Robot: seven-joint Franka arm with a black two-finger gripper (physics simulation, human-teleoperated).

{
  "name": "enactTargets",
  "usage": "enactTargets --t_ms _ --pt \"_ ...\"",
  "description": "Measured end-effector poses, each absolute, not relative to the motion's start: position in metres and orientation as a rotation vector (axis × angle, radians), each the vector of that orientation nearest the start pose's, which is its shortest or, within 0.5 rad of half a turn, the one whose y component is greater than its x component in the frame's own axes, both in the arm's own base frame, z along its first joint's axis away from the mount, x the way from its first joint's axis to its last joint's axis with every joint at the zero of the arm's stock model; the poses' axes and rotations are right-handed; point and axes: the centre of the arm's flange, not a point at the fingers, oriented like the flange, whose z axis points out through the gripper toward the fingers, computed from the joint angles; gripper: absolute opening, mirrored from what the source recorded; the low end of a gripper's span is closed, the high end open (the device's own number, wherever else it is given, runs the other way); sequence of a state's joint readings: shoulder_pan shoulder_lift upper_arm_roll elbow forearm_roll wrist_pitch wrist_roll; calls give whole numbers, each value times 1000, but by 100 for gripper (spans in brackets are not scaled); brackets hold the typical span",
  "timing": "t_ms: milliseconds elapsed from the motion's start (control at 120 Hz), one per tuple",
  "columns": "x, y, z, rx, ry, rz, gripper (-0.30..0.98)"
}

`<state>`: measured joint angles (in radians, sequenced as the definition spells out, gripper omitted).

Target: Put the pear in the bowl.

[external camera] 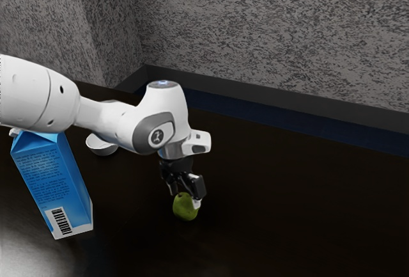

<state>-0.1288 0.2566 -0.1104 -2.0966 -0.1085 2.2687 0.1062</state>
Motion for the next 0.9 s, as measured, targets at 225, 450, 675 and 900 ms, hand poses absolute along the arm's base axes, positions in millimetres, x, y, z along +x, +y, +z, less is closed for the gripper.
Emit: enactTargets --t_ms 225,450,675,900 --pt "554 -136 276 -3216 441 135 69" --pt "553 -132 264 -3217 439 150 68" --pt "554 -129 260 -3226 427 157 54" --pt "555 -127 259 -3234 412 158 38"
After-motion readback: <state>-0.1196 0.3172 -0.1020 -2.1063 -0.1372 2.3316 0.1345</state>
